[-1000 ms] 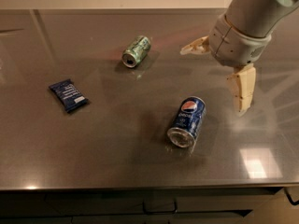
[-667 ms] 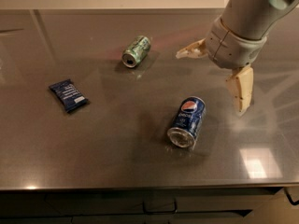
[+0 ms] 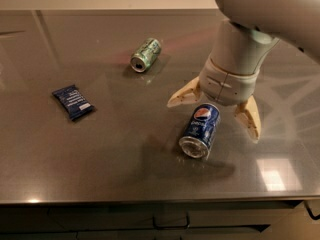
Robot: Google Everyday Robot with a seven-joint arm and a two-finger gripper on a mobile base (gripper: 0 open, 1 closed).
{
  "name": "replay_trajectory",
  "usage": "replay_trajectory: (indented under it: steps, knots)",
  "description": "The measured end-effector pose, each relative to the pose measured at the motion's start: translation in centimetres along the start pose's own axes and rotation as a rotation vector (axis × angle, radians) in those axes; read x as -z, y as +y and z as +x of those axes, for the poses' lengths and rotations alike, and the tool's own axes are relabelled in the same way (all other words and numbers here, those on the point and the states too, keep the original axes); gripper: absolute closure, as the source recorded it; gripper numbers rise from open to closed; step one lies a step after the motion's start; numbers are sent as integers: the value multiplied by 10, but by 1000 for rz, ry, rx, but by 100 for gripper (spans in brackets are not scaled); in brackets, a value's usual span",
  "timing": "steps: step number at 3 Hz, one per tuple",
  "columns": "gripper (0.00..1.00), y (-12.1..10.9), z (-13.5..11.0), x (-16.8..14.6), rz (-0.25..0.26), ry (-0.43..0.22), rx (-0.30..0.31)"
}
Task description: Place pepsi can upright
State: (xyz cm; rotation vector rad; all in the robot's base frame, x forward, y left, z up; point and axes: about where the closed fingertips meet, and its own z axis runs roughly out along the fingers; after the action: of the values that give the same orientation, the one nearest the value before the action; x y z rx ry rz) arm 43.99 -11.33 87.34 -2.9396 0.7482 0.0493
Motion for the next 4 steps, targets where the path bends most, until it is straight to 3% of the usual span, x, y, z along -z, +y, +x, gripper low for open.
replay_trajectory:
  steps: [2,3,4]
  knots:
    - [0,6,-14,-18,-22,-16,74]
    - [0,1,-11,-29,-30,2,67]
    - [0,-8,-3,-35,-33,45,18]
